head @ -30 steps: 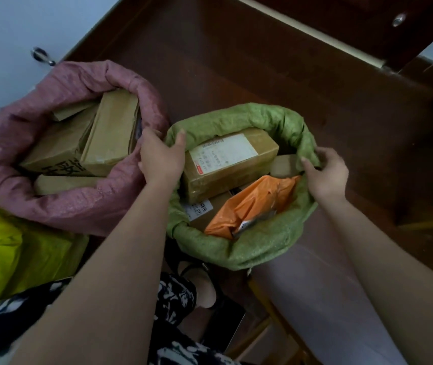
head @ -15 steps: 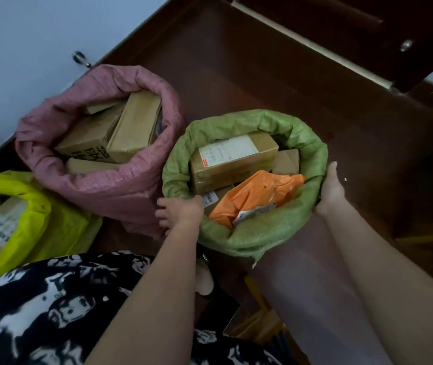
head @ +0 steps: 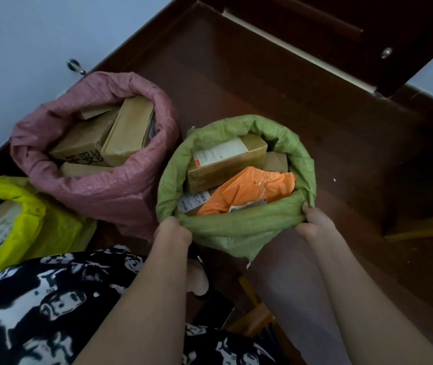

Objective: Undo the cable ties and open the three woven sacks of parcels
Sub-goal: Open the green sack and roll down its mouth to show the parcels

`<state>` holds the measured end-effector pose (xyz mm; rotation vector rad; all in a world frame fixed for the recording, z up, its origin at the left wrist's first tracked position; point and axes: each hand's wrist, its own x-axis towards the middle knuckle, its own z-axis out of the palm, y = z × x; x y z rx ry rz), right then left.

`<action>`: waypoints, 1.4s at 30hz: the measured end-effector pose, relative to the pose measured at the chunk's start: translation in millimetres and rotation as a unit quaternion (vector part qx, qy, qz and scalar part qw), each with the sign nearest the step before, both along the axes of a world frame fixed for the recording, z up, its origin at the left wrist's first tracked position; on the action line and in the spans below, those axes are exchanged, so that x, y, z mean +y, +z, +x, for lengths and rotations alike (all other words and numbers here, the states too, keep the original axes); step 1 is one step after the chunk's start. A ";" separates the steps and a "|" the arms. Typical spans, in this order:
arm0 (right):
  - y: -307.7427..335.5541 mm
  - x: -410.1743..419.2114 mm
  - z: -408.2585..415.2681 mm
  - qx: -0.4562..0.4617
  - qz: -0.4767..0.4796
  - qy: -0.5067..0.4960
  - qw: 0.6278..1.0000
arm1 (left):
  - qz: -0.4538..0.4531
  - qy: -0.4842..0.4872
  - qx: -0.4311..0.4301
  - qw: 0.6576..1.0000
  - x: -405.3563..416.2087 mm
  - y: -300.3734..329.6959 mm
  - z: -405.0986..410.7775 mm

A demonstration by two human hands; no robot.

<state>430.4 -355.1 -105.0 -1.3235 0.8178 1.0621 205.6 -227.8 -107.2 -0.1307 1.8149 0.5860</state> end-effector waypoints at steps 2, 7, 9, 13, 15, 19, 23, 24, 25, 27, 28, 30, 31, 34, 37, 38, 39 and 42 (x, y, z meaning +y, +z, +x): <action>-3.4 3.7 -1.0 0.016 -0.015 0.029 0.999 | -0.008 0.002 -0.029 1.000 -2.2 -3.9 -2.9; -12.9 10.5 -1.7 0.034 -0.036 0.073 0.996 | -0.019 0.000 -0.016 1.000 -2.6 2.0 -8.0; -22.0 9.3 1.6 0.011 -0.081 0.084 0.993 | -0.006 -0.044 -0.011 0.999 0.2 4.1 -5.4; -42.1 14.1 -1.7 -0.059 -0.187 0.137 0.971 | 0.026 -0.082 0.112 0.990 7.6 -10.8 -5.0; -49.3 12.5 -6.5 -0.133 -0.318 0.139 0.928 | 0.045 -0.179 0.265 0.946 5.4 -6.1 -3.5; -35.0 11.3 -23.6 -0.291 -0.373 0.199 0.858 | 0.130 -0.384 0.433 0.805 -0.7 3.4 2.4; -20.3 5.3 -41.0 -0.290 -0.274 0.292 0.869 | 0.132 -0.460 0.364 0.799 -0.9 3.4 7.4; -21.8 2.4 -42.4 -0.293 -0.259 0.294 0.873 | 0.129 -0.451 0.342 0.814 -0.9 2.0 5.9; -23.3 -0.4 -44.1 -0.302 -0.251 0.286 0.874 | 0.126 -0.437 0.332 0.826 -0.3 2.5 4.6; -26.9 -4.8 -48.0 -0.304 -0.230 0.241 0.893 | 0.134 -0.372 0.321 0.860 3.7 6.0 2.7; -29.4 -6.4 -48.5 -0.287 -0.213 0.204 0.911 | 0.142 -0.307 0.301 0.892 7.5 8.1 2.2; -33.8 -8.5 -46.8 -0.198 -0.157 0.116 0.961 | 0.141 -0.160 0.212 0.954 17.8 14.9 2.8; -37.1 -10.2 -45.0 -0.138 -0.131 0.083 0.978 | 0.132 -0.118 0.162 0.971 21.2 19.2 2.8; -46.1 -14.3 -42.6 -0.032 -0.103 0.043 0.993 | 0.081 -0.067 0.074 0.992 27.5 25.6 -0.5; -46.3 -9.7 -42.3 -0.022 -0.093 0.032 0.995 | 0.054 0.025 -0.005 0.998 30.0 16.8 -5.9; -45.1 -6.8 -42.3 -0.038 -0.094 0.045 0.994 | 0.067 0.018 -0.013 0.997 30.6 11.4 -8.0; -43.9 -3.8 -41.5 -0.048 -0.100 0.069 0.991 | 0.087 0.003 -0.017 0.996 30.9 8.5 -8.0; -46.4 1.2 -33.5 -0.070 -0.150 0.170 0.971 | 0.163 -0.072 0.044 0.983 32.4 6.8 -3.0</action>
